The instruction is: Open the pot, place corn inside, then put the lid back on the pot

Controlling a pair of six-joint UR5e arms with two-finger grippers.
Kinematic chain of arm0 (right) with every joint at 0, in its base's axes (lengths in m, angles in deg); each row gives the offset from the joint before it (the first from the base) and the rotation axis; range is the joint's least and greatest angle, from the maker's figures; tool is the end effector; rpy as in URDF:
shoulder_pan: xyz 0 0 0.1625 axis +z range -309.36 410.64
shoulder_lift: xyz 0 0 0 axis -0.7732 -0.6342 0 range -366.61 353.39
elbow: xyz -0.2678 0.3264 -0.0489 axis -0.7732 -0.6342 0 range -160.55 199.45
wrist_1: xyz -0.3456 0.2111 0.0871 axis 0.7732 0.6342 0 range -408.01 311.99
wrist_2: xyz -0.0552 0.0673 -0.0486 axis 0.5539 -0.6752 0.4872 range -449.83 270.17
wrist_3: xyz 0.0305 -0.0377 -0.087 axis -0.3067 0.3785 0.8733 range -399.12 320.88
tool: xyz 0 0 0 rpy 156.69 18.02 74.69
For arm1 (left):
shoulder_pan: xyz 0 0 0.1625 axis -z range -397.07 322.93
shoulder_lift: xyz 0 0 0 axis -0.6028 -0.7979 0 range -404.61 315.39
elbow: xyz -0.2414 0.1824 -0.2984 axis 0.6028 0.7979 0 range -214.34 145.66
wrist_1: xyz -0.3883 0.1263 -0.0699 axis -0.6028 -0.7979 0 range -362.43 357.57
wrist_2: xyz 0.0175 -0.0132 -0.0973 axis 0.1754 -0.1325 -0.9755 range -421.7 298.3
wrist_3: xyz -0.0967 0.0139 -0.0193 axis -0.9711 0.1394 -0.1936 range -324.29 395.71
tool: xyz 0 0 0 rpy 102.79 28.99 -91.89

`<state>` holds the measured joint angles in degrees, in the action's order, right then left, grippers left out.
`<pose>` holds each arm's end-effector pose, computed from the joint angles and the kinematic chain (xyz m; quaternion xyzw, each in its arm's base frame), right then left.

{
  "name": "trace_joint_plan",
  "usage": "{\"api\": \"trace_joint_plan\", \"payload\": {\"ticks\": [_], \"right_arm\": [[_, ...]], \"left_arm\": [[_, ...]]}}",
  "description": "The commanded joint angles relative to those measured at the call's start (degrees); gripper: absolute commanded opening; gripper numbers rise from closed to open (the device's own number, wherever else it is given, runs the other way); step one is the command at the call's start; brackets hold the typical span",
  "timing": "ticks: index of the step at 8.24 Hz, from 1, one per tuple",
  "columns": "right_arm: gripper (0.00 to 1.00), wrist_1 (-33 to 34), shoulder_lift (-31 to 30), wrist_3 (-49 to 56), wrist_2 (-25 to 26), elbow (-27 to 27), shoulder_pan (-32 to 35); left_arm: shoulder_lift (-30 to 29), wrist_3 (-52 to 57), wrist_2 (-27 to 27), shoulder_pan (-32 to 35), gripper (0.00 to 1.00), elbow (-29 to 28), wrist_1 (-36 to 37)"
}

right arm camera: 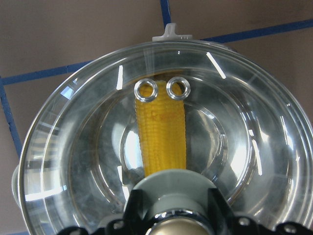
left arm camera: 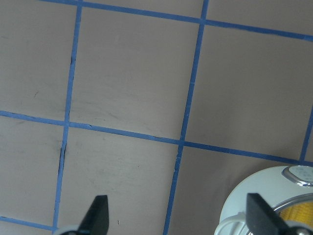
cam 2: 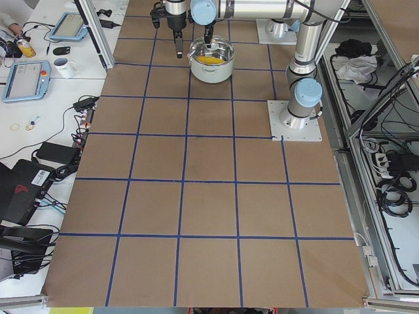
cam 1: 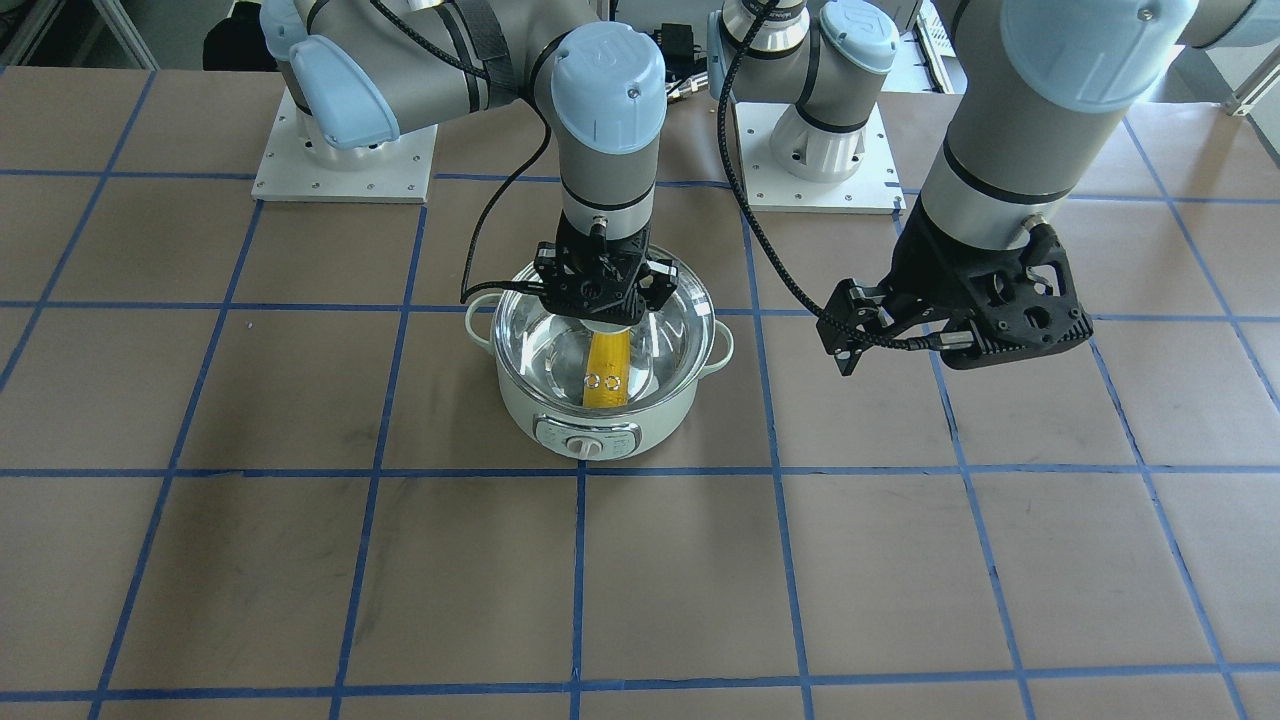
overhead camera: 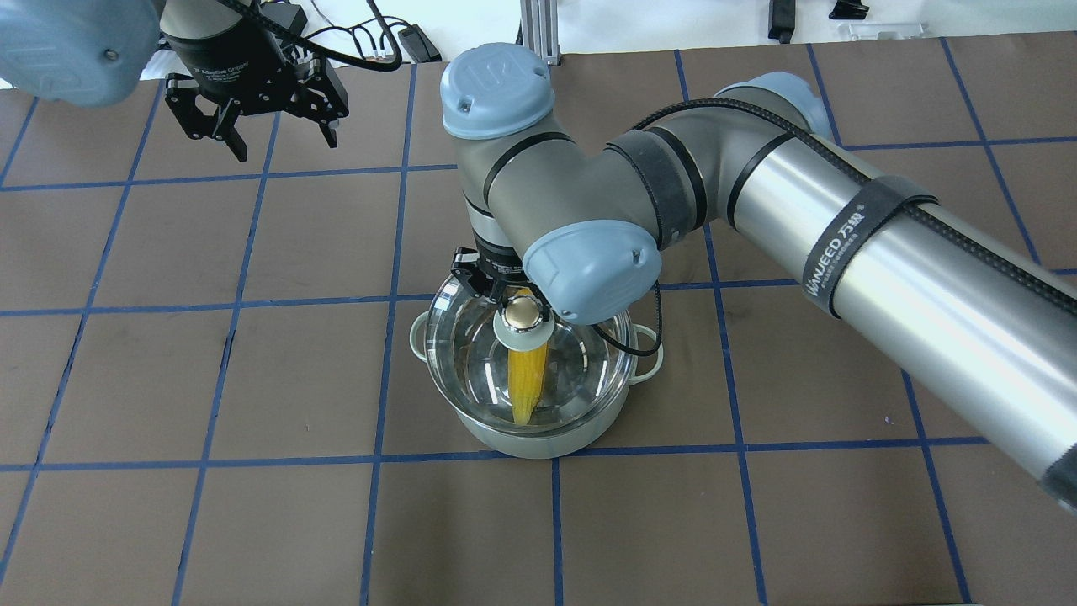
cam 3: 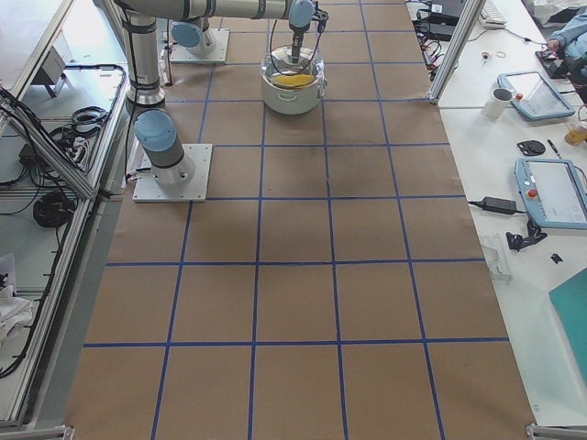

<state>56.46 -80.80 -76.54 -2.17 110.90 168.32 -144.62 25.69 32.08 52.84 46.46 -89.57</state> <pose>0.3935 -0.4542 0.3507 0.0853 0.9958 0.0315 0.0041 -0.1258 -0.5696 0.4797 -0.0886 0.9954 -0.0207 0.0313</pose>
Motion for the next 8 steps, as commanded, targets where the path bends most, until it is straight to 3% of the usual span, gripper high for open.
{"api": "trace_joint_plan", "payload": {"ticks": [1, 8], "right_arm": [[0.21, -0.1, -0.1, -0.1, 0.5, 1.0, 0.0], [0.21, 0.9, -0.2, -0.1, 0.8, 1.4, 0.0]], "left_arm": [[0.0, 0.0, 0.0, 0.0, 1.0, 0.2, 0.1], [-0.1, 0.3, 0.0, 0.0, 1.0, 0.3, 1.0]]}}
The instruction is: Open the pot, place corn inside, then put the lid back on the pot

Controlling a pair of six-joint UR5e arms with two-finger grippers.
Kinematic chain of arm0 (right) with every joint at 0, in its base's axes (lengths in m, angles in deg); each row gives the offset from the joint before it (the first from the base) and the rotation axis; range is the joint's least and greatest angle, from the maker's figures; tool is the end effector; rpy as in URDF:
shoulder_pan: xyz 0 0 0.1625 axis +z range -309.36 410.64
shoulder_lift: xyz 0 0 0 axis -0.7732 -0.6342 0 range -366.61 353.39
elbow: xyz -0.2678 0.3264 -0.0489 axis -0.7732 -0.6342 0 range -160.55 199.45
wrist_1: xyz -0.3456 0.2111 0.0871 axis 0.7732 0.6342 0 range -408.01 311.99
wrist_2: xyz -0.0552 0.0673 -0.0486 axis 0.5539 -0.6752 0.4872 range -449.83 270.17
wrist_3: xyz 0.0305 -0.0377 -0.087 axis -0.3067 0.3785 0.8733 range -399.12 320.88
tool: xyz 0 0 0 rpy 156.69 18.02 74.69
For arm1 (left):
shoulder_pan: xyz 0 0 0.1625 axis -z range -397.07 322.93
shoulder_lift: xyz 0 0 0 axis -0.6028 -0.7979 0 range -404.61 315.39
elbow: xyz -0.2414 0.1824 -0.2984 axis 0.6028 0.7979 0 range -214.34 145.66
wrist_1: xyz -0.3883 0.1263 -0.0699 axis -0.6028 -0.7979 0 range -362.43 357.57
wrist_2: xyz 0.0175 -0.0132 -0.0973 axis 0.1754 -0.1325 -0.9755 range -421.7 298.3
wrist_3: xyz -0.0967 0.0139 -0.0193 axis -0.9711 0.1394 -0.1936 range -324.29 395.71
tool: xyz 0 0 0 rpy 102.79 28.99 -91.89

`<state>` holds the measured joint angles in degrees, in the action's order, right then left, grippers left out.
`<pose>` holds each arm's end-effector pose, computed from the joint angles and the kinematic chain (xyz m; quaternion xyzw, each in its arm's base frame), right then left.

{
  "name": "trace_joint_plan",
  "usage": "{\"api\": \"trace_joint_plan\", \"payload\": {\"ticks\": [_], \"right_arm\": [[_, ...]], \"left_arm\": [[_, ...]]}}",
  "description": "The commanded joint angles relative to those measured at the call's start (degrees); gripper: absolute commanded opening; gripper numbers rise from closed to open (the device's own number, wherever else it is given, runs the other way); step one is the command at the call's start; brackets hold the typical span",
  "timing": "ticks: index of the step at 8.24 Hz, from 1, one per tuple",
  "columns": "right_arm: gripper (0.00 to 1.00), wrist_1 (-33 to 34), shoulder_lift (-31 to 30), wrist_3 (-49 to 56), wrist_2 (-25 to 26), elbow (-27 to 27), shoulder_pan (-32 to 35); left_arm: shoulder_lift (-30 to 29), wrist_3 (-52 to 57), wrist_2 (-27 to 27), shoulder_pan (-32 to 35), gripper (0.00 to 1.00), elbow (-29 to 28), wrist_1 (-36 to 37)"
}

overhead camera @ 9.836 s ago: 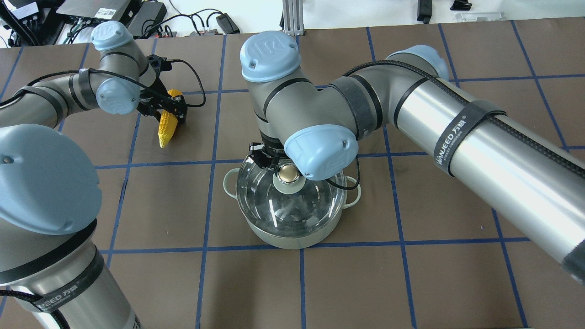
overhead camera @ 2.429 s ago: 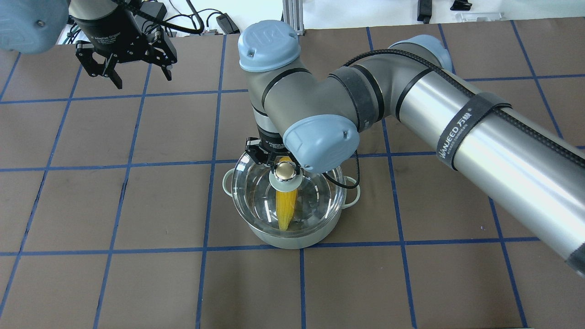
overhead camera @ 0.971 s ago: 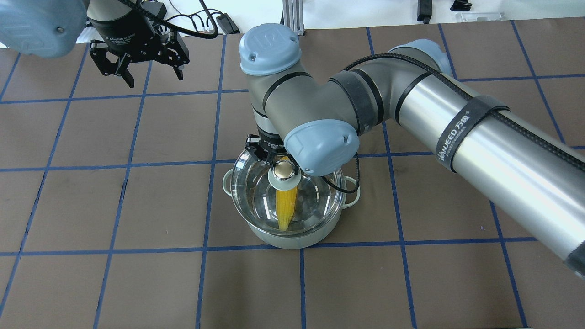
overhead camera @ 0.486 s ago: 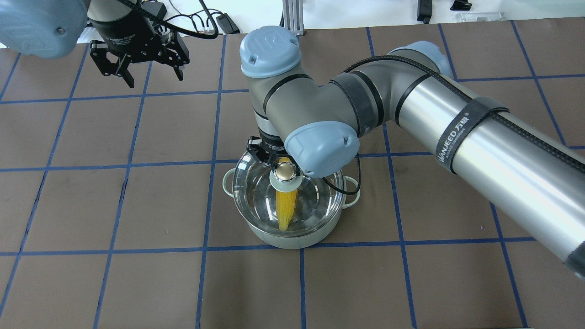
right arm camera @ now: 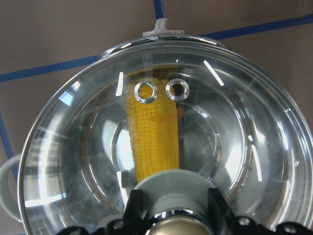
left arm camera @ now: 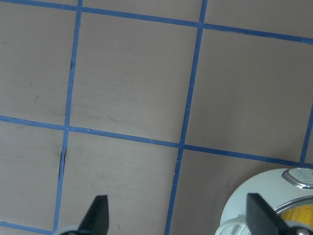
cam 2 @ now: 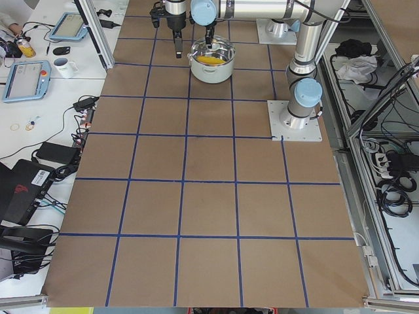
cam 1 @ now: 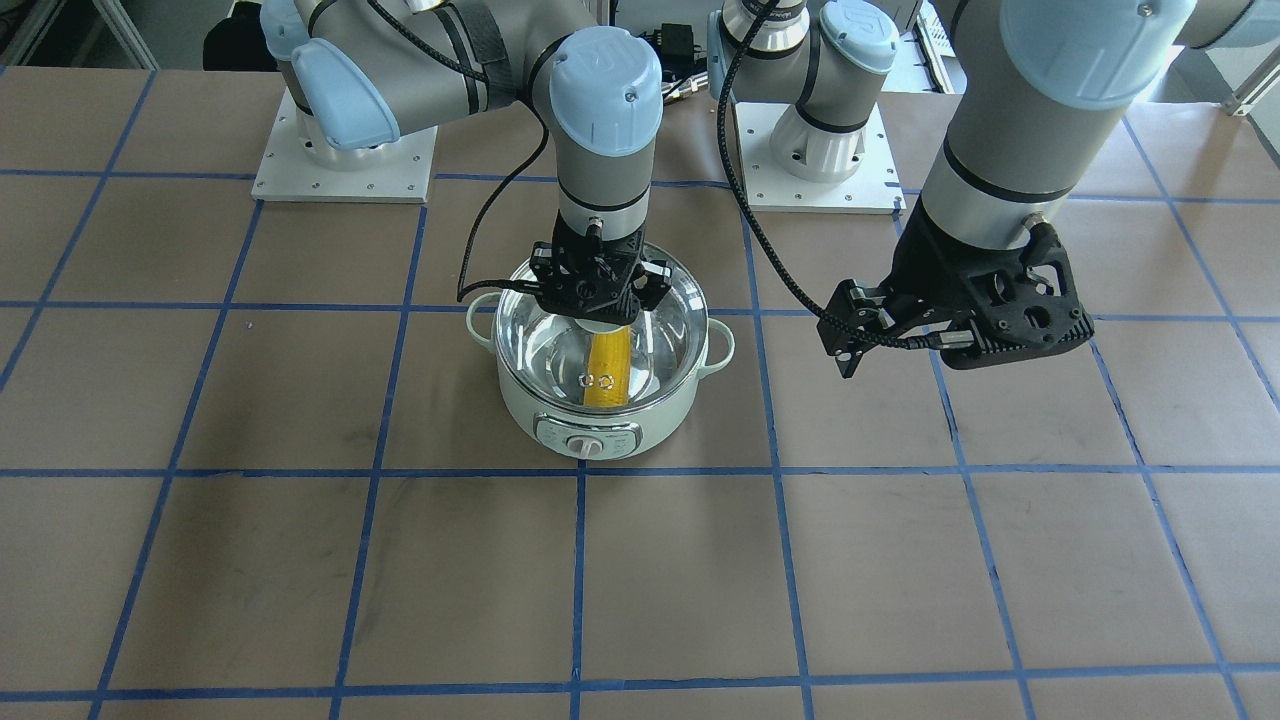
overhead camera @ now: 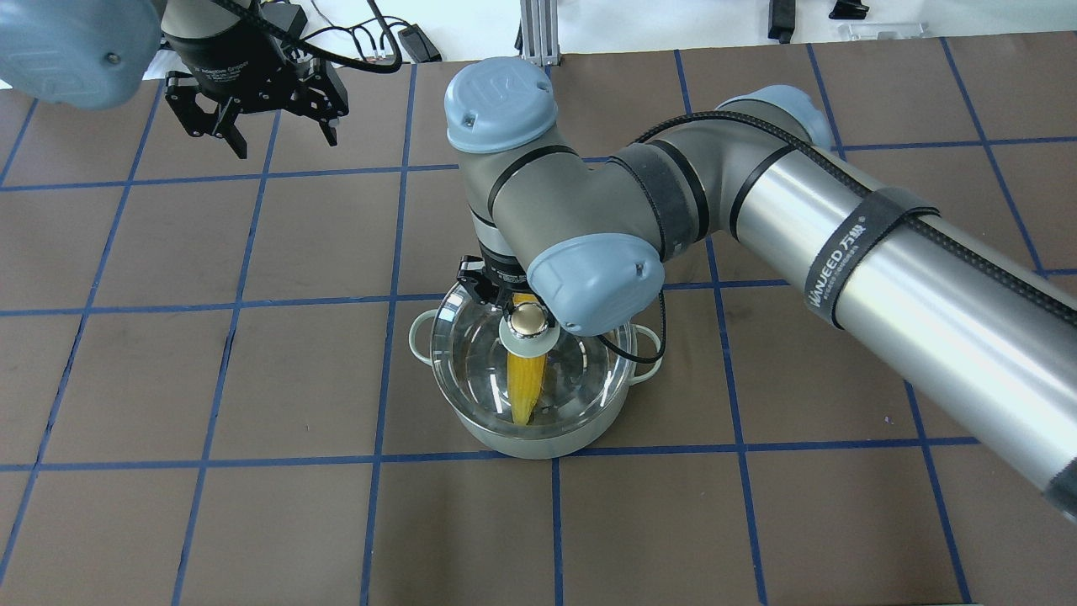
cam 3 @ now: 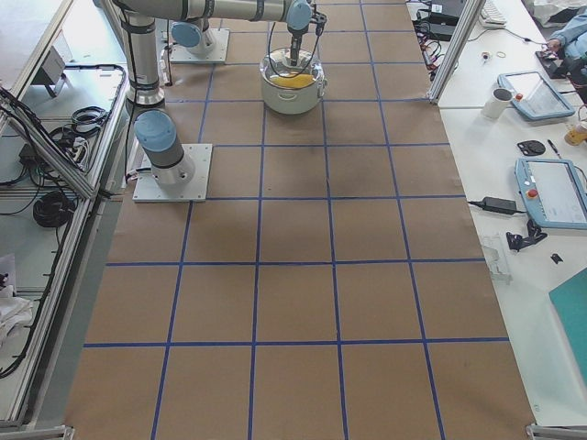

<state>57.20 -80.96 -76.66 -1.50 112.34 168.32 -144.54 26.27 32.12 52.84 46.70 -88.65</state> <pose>0.3902 -0.4505 0.3418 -0.0863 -0.9957 -0.0323 0.0034 -0.1257 -0.5702 0.4801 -0.0837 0.9956 -0.0272 0.0312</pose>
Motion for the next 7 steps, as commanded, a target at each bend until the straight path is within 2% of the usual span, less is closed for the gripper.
{"api": "trace_joint_plan", "payload": {"ticks": [1, 4, 5, 7], "right_arm": [[0.21, 0.6, 0.0, -0.1, 0.3, 0.0, 0.0], [0.21, 0.7, 0.0, 0.0, 0.3, 0.1, 0.0], [0.26, 0.6, 0.0, 0.3, 0.3, 0.1, 0.0], [0.75, 0.6, 0.1, 0.4, 0.7, 0.2, 0.0]], "left_arm": [[-0.1, -0.1, 0.1, 0.0, 1.0, 0.0, 0.1], [-0.1, -0.5, 0.0, 0.0, 1.0, 0.0, 0.4], [-0.3, -0.5, 0.0, 0.0, 1.0, 0.0, 0.9], [-0.3, -0.5, -0.1, 0.0, 1.0, 0.0, 0.9]]}}
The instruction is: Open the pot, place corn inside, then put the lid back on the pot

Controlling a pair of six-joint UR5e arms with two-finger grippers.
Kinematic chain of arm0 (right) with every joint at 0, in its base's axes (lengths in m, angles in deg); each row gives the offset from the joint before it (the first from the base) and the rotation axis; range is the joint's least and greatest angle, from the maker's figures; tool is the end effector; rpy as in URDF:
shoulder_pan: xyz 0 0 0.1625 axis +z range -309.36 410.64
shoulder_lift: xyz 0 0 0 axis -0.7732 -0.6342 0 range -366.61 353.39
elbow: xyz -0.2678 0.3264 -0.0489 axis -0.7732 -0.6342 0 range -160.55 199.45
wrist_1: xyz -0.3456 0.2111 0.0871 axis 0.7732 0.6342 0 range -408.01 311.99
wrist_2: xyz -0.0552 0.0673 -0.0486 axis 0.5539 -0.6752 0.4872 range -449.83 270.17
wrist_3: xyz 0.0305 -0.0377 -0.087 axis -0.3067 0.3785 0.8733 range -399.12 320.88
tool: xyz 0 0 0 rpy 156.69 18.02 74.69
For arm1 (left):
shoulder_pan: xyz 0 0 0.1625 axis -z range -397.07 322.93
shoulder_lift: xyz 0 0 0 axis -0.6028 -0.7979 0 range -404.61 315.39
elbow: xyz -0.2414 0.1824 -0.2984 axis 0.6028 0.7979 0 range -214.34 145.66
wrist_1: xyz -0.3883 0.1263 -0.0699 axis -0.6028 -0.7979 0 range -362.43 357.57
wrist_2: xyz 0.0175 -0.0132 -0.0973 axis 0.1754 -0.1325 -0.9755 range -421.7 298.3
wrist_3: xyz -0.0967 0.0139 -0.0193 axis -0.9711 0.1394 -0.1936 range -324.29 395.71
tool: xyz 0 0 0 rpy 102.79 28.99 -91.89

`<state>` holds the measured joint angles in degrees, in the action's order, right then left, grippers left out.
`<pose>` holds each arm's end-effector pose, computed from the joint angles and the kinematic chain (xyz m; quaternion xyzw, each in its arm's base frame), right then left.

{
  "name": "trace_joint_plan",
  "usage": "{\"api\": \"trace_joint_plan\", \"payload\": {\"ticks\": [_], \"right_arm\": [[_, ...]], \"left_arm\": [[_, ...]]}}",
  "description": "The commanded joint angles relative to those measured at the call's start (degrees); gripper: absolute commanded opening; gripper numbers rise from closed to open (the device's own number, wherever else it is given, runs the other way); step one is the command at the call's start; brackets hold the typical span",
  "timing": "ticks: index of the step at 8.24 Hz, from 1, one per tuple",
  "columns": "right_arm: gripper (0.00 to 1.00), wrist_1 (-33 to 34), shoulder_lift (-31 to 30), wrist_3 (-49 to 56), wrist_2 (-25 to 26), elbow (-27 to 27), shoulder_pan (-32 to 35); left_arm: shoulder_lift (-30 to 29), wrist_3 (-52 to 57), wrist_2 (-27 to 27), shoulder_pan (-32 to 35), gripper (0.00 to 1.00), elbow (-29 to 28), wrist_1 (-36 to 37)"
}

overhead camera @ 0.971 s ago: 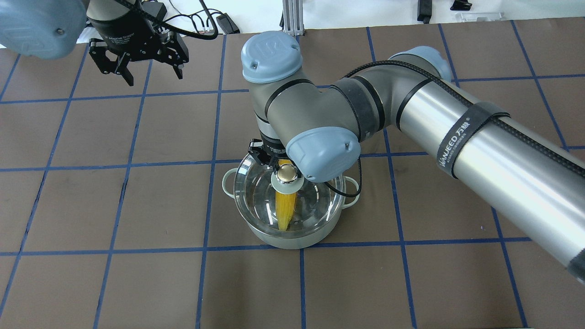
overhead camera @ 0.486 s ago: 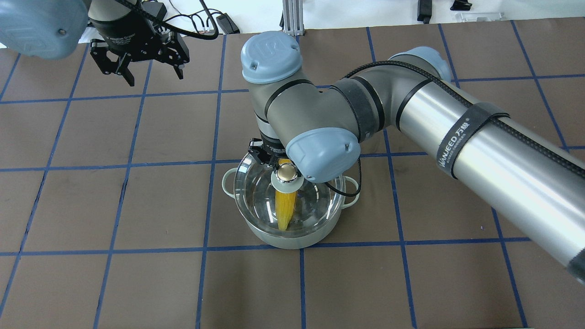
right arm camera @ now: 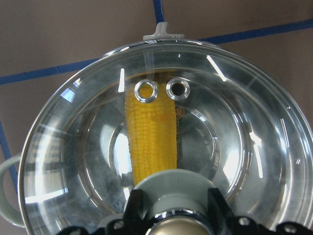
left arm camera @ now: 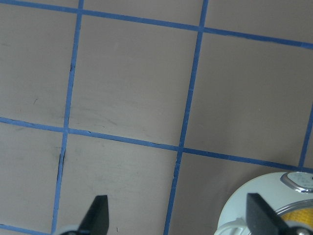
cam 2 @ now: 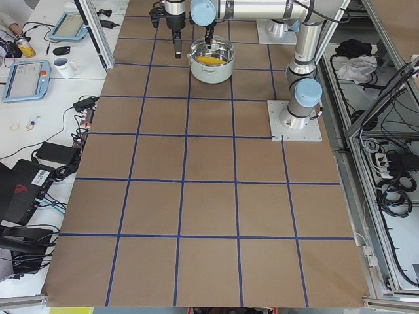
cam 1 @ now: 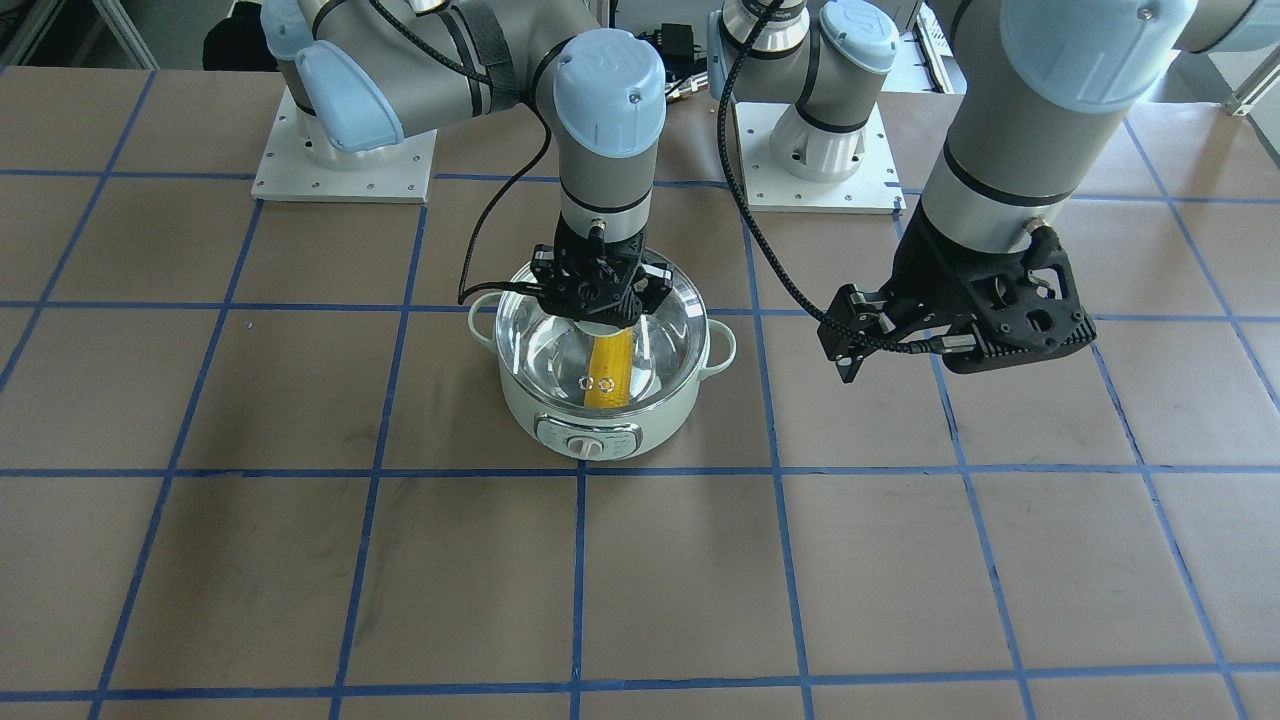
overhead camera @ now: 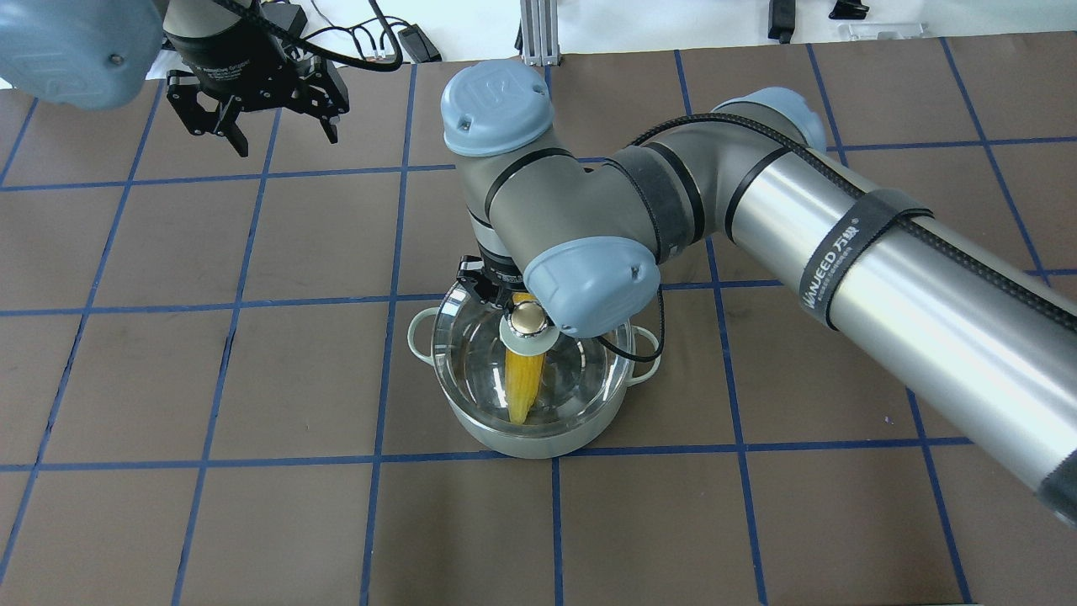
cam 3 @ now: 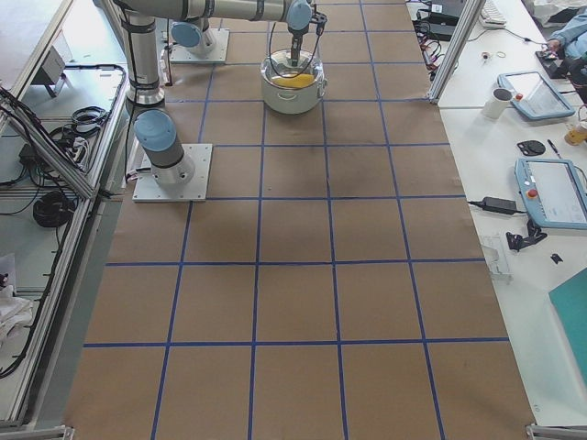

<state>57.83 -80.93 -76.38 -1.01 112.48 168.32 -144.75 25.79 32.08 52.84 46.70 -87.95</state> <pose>0.3898 -0.4515 0.3414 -0.0837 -0.9961 -0.0266 0.0048 -0.1258 -0.5725 0.4792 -0.0880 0.9952 -0.0315 0.0303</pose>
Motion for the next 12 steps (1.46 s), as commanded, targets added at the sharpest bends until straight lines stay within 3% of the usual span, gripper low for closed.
{"api": "trace_joint_plan", "payload": {"ticks": [1, 4, 6, 8, 10, 12], "right_arm": [[1.0, 0.1, 0.0, 0.6, 0.2, 0.0, 0.0], [1.0, 0.1, -3.3, 2.4, 0.5, -0.4, -0.8], [1.0, -2.5, -9.2, 7.3, 2.8, -0.6, -2.3], [1.0, -7.6, -14.5, 19.9, 2.9, -1.0, -10.1], [1.0, -12.5, -18.7, 33.4, 2.9, -2.8, -22.1], [1.0, -16.6, -20.1, 36.5, 2.4, -3.3, -26.4]], "left_arm": [[-0.1, 0.0, -0.1, 0.0, 1.0, 0.0, 0.2], [-0.1, 0.0, -0.2, 0.0, 1.0, 0.0, 0.1], [0.0, 0.0, -0.3, 0.0, 1.0, -0.3, 0.0], [0.0, 0.2, -0.3, -0.2, 1.0, -0.3, 0.0], [0.3, 0.2, -0.2, -0.2, 1.0, -0.3, 0.0], [0.3, 0.2, -0.2, -0.2, 1.0, -0.2, 0.0]]}}
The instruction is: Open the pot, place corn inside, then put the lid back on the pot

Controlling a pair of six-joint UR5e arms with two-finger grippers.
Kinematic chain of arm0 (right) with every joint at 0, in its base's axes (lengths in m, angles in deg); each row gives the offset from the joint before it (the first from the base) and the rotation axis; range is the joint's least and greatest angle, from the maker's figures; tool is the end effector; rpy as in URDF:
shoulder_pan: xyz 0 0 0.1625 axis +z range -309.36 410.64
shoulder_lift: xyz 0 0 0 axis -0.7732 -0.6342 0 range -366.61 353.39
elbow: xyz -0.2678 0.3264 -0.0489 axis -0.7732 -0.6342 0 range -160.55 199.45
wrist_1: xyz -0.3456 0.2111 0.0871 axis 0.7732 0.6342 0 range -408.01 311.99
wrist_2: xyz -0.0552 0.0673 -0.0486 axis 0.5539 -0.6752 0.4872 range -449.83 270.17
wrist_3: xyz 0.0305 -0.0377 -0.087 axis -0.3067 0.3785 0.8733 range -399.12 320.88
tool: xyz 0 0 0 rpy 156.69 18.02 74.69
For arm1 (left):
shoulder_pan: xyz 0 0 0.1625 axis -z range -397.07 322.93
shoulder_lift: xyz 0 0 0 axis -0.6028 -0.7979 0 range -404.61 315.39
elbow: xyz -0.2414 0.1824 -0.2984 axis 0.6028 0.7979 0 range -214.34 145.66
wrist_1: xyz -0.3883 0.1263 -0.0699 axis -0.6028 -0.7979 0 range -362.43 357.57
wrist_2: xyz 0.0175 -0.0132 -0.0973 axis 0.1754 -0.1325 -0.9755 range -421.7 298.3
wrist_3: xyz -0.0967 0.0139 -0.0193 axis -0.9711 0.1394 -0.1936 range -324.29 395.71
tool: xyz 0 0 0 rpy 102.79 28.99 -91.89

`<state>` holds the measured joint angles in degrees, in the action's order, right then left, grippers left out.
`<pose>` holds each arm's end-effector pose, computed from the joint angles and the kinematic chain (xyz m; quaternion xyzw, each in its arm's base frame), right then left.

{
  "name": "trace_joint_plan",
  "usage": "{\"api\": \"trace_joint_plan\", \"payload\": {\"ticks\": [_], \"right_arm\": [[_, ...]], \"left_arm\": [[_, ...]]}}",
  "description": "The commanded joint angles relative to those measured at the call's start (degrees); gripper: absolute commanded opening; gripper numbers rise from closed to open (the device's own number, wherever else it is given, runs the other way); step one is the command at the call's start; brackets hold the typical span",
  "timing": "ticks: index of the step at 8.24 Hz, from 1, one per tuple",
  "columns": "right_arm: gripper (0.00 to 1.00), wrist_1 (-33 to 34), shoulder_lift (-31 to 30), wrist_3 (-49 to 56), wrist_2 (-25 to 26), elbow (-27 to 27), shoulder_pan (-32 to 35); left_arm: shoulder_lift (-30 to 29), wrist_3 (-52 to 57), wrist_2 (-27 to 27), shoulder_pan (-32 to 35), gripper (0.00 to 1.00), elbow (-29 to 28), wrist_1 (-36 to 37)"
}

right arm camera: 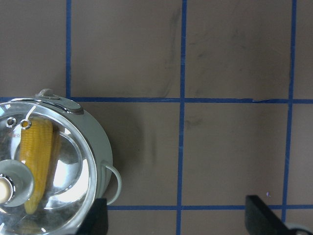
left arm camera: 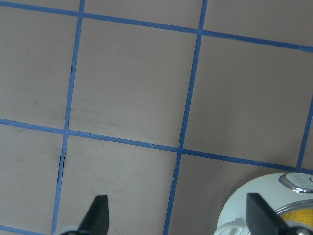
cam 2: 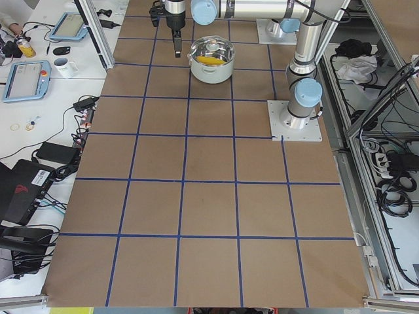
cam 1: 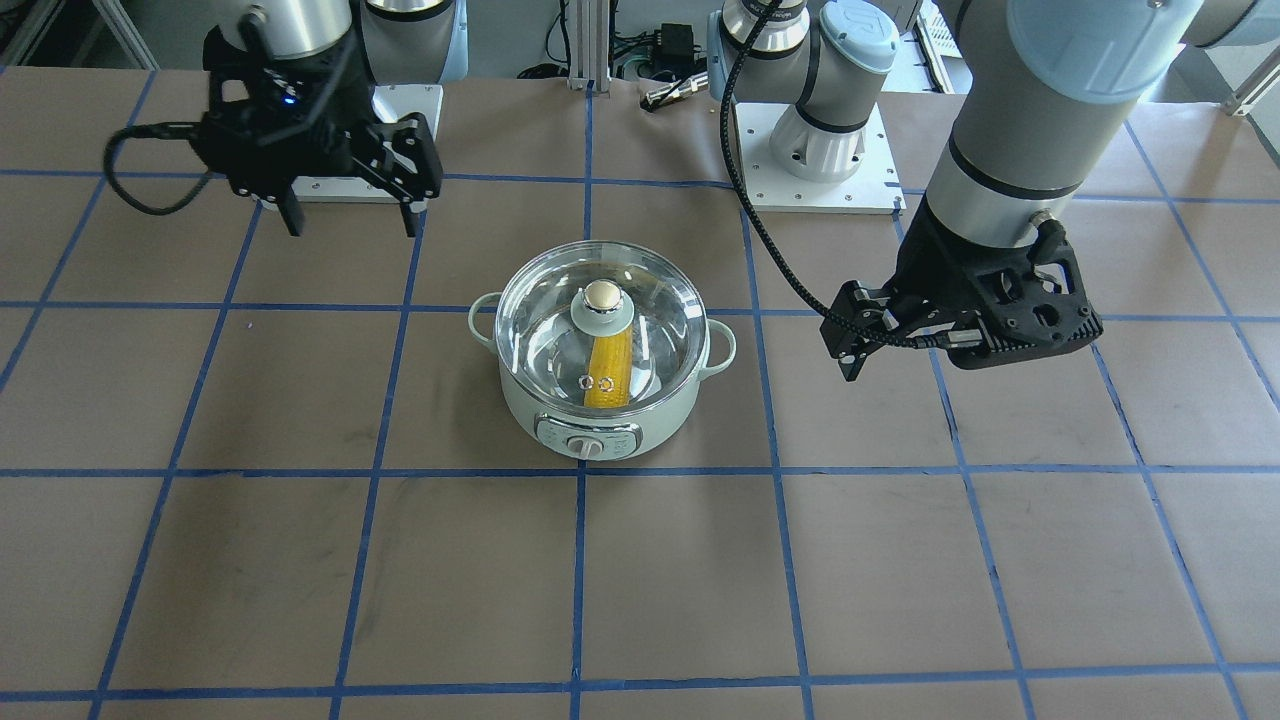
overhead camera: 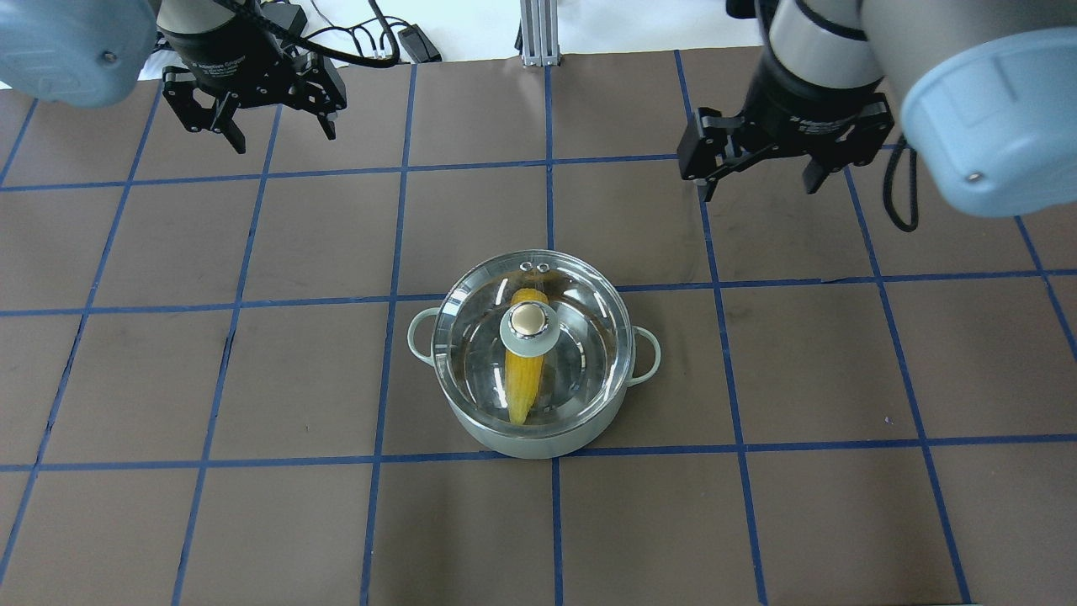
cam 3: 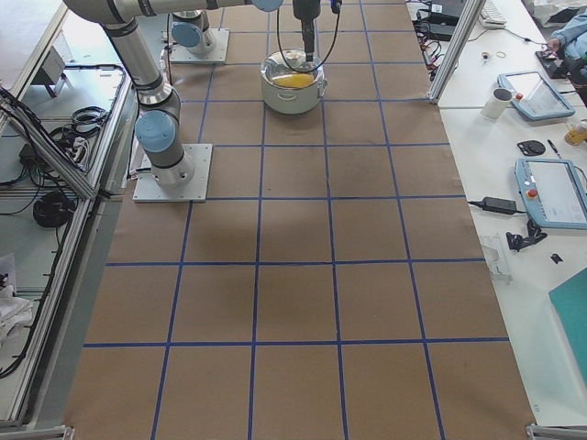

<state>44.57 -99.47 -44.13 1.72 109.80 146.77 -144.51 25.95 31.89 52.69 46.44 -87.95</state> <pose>0.1811 -0.4620 0.5137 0.0092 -0.9989 0.0455 0.0092 -0.1246 -0.5720 0.4839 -0.0880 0.9951 -0.0357 0.0284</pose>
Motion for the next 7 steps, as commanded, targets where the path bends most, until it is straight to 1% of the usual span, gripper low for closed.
{"api": "trace_joint_plan", "payload": {"ticks": [1, 7], "right_arm": [[1.0, -3.5, -1.9, 4.2, -0.7, -0.4, -4.8], [1.0, -2.9, -1.8, 4.6, 0.1, -0.3, -4.7]], "left_arm": [[0.1, -0.1, -0.1, 0.1, 1.0, 0.1, 0.0], [0.1, -0.1, -0.2, 0.2, 1.0, 0.1, 0.0]]}}
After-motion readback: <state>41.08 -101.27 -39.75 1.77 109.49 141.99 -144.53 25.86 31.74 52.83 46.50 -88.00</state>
